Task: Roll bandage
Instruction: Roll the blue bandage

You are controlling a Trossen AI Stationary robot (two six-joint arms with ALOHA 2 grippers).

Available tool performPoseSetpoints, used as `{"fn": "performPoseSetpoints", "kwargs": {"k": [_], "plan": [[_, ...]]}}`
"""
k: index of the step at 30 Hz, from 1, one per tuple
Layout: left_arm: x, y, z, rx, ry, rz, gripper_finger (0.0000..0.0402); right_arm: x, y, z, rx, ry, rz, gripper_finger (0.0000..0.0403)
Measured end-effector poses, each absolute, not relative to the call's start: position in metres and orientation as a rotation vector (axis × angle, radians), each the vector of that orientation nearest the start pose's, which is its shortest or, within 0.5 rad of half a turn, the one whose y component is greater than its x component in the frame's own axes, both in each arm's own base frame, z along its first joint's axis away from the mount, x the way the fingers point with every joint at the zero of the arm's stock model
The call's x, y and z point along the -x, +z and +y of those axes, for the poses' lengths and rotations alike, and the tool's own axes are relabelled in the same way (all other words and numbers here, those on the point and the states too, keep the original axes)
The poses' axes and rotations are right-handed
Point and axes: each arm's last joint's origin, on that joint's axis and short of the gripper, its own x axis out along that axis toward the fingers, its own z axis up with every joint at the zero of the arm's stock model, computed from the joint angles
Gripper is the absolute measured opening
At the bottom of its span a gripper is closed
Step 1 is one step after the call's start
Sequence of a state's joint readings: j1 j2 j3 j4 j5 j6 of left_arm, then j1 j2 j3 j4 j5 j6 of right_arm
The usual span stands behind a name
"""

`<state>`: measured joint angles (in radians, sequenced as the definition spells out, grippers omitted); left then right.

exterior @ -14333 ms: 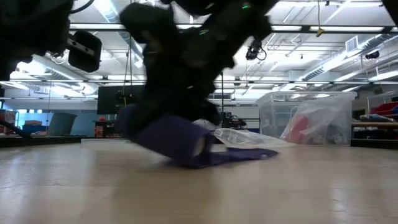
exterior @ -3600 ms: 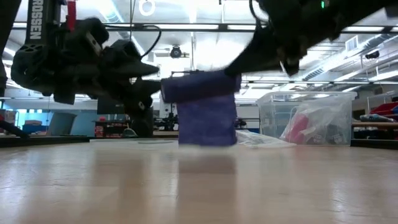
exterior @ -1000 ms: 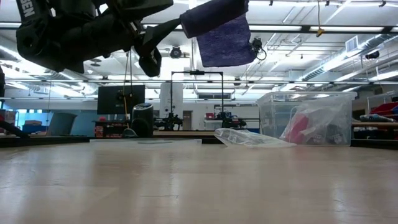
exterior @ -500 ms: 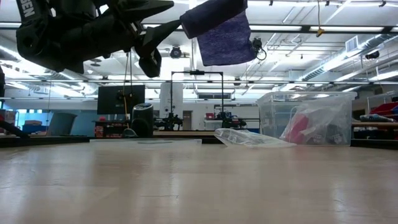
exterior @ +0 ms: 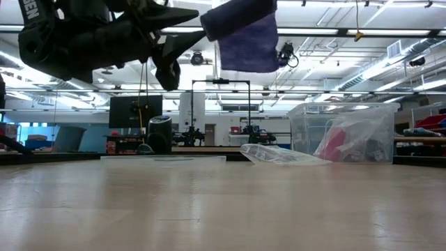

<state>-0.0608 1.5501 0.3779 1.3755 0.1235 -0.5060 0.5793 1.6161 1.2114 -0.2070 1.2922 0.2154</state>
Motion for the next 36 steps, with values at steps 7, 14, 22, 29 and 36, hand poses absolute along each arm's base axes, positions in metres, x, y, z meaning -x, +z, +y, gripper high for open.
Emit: {"fn": "performPoseSetpoints", "kwargs": {"k": [7, 14, 22, 29, 36], "plan": [[-0.258, 0.1871, -0.0195, 0.469, -0.238, -0.184, 0.0148, -0.3019, 0.2827, 0.1645, 0.306, -0.727, 0.291, 0.0], [-0.2569, 0.1908, -0.0205, 0.477, -0.28, -0.215, 0.0148, -0.302, 0.2827, 0.1647, 0.304, -0.723, 0.291, 0.0], [-0.2566, 0.1908, -0.0228, 0.483, -0.312, -0.205, 0.0148, -0.3025, 0.2829, 0.1651, 0.295, -0.713, 0.29, 0.0], [-0.257, 0.1902, -0.0213, 0.463, -0.261, -0.215, 0.0148, -0.3056, 0.2832, 0.1634, 0.268, -0.675, 0.298, 0.0], [-0.2579, 0.188, -0.0199, 0.471, -0.208, -0.202, 0.0145, -0.307, 0.2827, 0.1631, 0.256, -0.636, 0.311, 0.0]]}}
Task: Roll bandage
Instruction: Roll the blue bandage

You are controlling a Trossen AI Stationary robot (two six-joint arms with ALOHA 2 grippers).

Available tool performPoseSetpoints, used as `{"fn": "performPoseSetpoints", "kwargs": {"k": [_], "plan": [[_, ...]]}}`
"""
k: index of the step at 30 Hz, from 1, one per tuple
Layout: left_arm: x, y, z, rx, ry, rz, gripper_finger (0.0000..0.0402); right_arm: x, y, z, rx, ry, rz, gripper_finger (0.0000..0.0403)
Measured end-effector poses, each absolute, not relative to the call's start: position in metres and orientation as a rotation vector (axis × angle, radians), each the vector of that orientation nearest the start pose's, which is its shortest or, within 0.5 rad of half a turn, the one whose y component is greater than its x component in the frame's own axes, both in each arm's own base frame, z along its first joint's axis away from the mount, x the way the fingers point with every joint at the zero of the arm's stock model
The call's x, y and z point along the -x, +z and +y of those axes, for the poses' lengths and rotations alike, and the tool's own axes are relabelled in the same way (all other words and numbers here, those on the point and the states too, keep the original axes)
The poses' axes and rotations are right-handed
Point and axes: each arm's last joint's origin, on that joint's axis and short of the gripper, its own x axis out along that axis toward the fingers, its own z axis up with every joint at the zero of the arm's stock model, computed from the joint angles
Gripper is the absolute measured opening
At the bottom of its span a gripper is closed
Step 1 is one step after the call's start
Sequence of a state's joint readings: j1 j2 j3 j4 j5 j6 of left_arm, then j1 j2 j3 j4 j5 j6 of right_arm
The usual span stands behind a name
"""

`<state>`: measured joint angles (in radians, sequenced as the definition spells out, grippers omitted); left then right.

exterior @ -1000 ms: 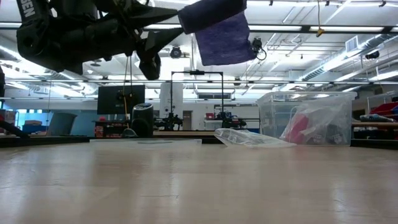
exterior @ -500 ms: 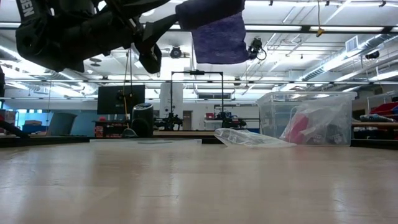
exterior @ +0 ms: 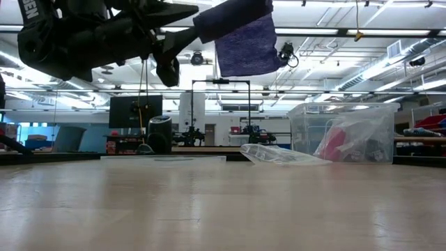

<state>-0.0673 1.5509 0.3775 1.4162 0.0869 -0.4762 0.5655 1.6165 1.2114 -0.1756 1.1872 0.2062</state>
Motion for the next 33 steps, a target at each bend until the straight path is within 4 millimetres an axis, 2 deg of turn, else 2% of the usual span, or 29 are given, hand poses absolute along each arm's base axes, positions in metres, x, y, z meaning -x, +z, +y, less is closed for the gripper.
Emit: {"fn": "performPoseSetpoints", "kwargs": {"k": [4, 9, 11, 18, 21, 25, 28, 33], "plan": [[-0.258, 0.186, -0.019, 0.473, -0.162, -0.194, 0.0116, -0.307, 0.283, 0.163, 0.253, -0.626, 0.314, 0.0], [-0.259, 0.185, -0.019, 0.438, -0.161, -0.179, 0.0035, -0.308, 0.282, 0.164, 0.241, -0.592, 0.324, 0.0005], [-0.258, 0.185, -0.02, 0.424, -0.189, -0.181, 0.0013, -0.307, 0.282, 0.165, 0.236, -0.59, 0.323, 0.0012], [-0.256, 0.183, -0.02, 0.42, -0.206, -0.177, 0.0011, -0.293, 0.291, 0.179, 0.246, -0.572, 0.287, 0.006], [-0.254, 0.182, -0.021, 0.414, -0.226, -0.169, 0.0011, -0.282, 0.301, 0.184, 0.202, -0.55, 0.256, 0.0083], [-0.252, 0.184, -0.023, 0.392, -0.305, -0.183, 0.001, -0.27, 0.304, 0.186, 0.085, -0.516, 0.257, 0.011], [-0.251, 0.186, -0.029, 0.333, -0.401, -0.188, 0.001, -0.26, 0.293, 0.18, -0.063, -0.492, 0.328, 0.0123], [-0.25, 0.181, -0.037, 0.198, -0.492, -0.151, 0.001, -0.244, 0.253, 0.169, -0.298, -0.573, 0.442, 0.013]]}}
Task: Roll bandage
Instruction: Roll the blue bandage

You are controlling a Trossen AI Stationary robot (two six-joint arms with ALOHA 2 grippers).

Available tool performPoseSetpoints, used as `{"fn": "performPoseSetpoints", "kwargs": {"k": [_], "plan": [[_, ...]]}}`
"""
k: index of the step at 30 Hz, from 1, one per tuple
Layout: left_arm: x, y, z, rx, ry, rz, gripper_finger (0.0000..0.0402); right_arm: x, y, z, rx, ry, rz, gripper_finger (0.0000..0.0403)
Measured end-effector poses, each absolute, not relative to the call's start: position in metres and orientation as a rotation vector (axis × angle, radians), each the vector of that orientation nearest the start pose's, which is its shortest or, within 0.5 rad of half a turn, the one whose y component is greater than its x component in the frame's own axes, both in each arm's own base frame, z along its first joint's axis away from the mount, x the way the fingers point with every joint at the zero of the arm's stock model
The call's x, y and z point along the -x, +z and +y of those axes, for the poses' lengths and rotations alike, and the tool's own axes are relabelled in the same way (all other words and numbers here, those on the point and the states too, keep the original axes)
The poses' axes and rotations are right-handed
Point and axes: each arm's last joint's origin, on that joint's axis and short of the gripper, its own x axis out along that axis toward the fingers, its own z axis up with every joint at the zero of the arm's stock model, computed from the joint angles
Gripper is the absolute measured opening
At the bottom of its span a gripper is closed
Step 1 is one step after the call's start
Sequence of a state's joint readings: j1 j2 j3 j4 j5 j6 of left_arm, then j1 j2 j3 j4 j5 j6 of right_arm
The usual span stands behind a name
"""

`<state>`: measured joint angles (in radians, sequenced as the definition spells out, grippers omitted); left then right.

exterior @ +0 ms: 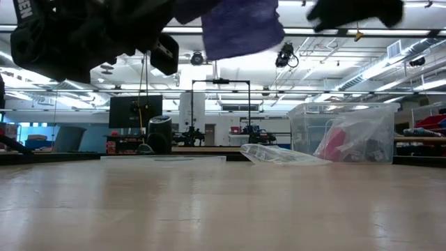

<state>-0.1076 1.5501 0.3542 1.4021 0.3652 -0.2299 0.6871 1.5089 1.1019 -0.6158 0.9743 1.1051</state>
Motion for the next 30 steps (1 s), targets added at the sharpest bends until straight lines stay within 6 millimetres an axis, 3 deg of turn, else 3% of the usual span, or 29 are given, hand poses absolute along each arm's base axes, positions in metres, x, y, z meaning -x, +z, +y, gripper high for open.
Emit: {"fn": "performPoseSetpoints", "kwargs": {"k": [6, 12, 17, 24, 30], "plan": [[-0.251, 0.171, -0.042, 0.075, -0.503, -0.076, 0.0009, -0.242, 0.206, 0.172, -0.712, -0.478, 0.407, 0.0122], [-0.251, 0.17, -0.045, 0.026, -0.517, -0.077, 0.0009, -0.239, 0.171, 0.176, -1.061, -0.233, 0.137, 0.0119], [-0.25, 0.17, -0.046, 0.018, -0.516, -0.085, 0.0009, -0.232, 0.149, 0.178, -1.257, -0.23, 0.001, 0.0122], [-0.251, 0.167, -0.046, -0.007, -0.473, -0.059, 0.0009, -0.245, 0.128, 0.177, -1.551, -0.24, -0.102, 0.0149], [-0.251, 0.16, -0.052, -0.076, -0.419, 0.001, 0.0009, -0.253, 0.126, 0.179, -1.632, -0.176, -0.189, 0.0151]]}}
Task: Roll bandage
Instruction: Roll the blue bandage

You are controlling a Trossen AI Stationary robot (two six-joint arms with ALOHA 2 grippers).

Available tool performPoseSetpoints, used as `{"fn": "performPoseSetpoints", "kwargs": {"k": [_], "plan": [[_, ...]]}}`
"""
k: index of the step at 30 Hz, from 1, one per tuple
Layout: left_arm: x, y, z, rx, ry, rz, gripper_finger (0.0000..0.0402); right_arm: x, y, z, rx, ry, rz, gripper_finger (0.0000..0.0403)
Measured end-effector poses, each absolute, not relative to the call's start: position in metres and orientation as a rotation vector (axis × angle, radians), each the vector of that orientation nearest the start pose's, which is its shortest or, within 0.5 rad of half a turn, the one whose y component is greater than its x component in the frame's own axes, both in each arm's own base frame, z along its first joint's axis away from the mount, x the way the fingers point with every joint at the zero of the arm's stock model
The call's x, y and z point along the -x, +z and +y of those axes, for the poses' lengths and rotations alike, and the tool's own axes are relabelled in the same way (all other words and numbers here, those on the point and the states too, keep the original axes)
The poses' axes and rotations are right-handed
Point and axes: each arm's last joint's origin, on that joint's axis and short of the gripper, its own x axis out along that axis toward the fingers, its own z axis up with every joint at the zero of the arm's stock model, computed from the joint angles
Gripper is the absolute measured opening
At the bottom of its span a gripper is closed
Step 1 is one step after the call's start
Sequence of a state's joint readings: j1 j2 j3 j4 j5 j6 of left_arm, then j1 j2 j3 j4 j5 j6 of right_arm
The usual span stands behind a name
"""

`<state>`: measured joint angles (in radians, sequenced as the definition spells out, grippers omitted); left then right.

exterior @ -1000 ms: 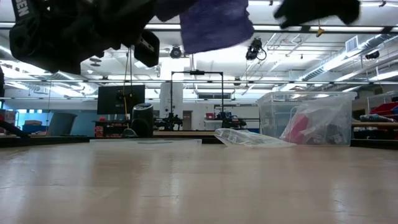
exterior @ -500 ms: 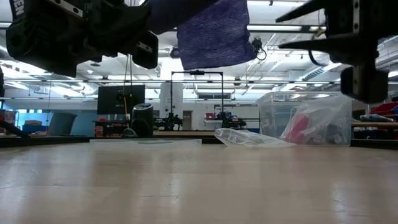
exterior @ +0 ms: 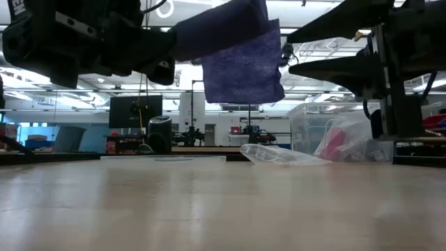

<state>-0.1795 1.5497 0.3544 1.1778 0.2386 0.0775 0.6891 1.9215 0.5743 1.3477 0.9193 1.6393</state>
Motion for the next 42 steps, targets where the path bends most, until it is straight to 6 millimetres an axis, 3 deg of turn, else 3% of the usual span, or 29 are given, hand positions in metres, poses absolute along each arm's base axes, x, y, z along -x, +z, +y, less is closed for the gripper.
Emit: {"fn": "performPoseSetpoints", "kwargs": {"k": [9, 19, 31, 42], "plan": [[-0.246, 0.155, -0.073, -0.268, -0.423, 0.011, 0.0009, -0.256, 0.128, 0.174, -1.681, -0.183, -0.25, 0.0144], [-0.24, 0.151, -0.09, -0.418, -0.284, 0.054, 0.0009, -0.265, 0.138, 0.176, -1.769, -0.039, -0.203, 0.0148], [-0.24, 0.168, -0.092, -0.13, -0.336, -0.085, 0.0009, -0.251, 0.139, 0.18, -0.907, -0.057, -0.166, 0.0155], [-0.24, 0.178, -0.087, 0.143, -0.374, -0.15, 0.0009, -0.246, 0.165, 0.187, -0.248, -0.222, -0.108, 0.0155]]}}
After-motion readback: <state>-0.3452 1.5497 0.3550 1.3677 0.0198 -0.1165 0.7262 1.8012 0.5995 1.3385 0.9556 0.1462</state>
